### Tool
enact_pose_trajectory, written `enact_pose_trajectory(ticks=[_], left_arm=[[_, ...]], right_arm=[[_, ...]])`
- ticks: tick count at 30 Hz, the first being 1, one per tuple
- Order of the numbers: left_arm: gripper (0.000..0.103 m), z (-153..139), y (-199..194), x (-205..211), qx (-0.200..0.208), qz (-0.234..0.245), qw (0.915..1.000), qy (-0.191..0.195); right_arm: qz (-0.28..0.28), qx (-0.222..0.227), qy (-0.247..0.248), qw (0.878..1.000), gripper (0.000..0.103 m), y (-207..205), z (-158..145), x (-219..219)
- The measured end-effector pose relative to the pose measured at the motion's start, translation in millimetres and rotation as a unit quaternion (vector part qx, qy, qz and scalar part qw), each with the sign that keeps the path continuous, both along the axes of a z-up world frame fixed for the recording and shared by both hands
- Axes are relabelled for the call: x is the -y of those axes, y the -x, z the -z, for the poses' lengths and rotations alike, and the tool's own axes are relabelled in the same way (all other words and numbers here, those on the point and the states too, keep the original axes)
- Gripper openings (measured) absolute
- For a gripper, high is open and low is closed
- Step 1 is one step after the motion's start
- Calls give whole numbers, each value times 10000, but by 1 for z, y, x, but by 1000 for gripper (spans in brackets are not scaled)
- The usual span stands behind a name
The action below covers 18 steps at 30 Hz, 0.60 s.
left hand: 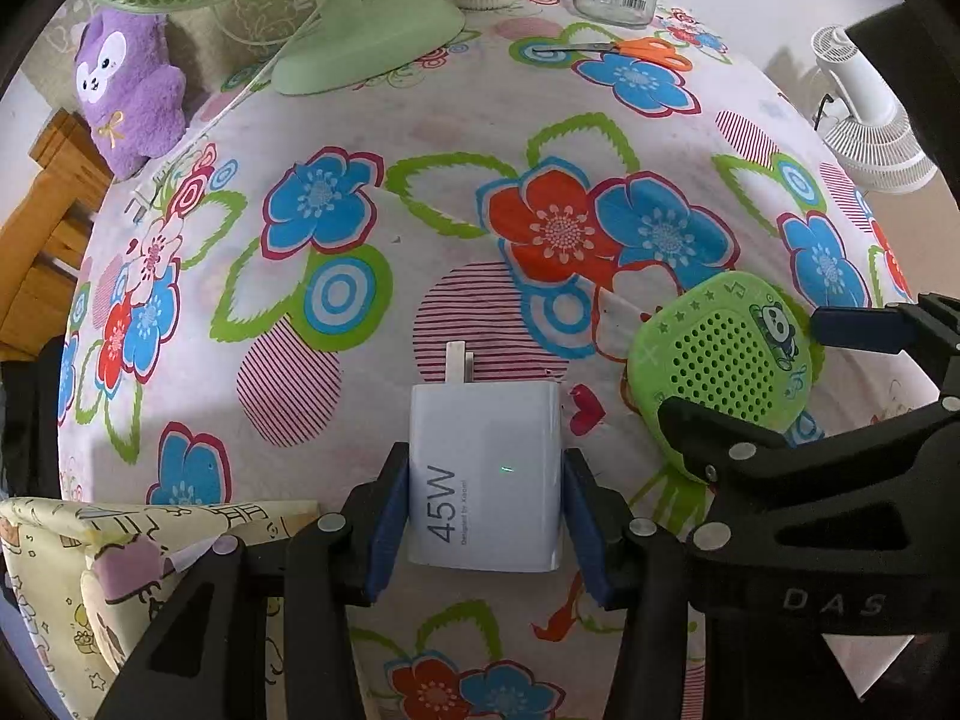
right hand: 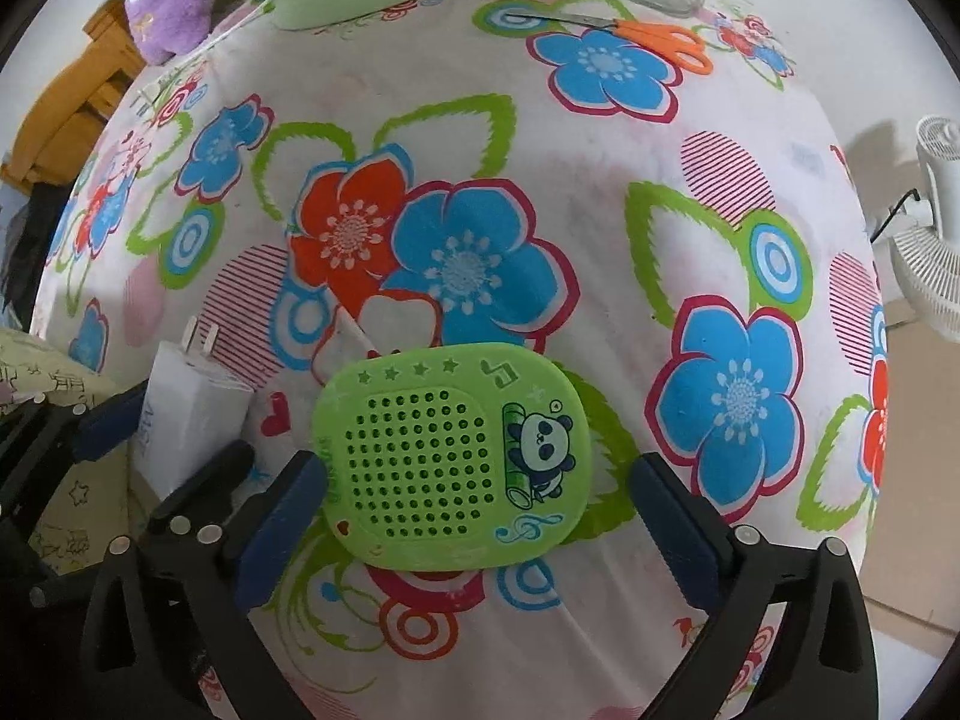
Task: Organize rigid objects
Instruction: 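Close the left tool on the white charger while the right tool grasps the green speaker, then lift the charger with the left tool while the right tool lifts the speaker toward the box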
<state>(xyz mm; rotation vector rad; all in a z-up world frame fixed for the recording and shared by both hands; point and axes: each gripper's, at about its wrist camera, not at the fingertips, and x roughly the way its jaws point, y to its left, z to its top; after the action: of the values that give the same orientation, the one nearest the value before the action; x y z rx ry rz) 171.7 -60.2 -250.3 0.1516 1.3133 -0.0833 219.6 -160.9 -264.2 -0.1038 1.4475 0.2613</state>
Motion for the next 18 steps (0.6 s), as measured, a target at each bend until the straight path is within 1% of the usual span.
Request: enact_pose_trajectory(ticks=[5,13,18], left_arm=[[50,0,1,-2,-43,-1,10000,6],[49,-1,4,-5,-102,-26,9999,14],[48,-1,5,-7,-91,-34,10000,14]], right_arm=[[-90,34,-38,9999,103,-1,1,-1],[-105,70,66,9999,103,0,2,-7],[-138,-14,83,9999,103,-1,2,-7]])
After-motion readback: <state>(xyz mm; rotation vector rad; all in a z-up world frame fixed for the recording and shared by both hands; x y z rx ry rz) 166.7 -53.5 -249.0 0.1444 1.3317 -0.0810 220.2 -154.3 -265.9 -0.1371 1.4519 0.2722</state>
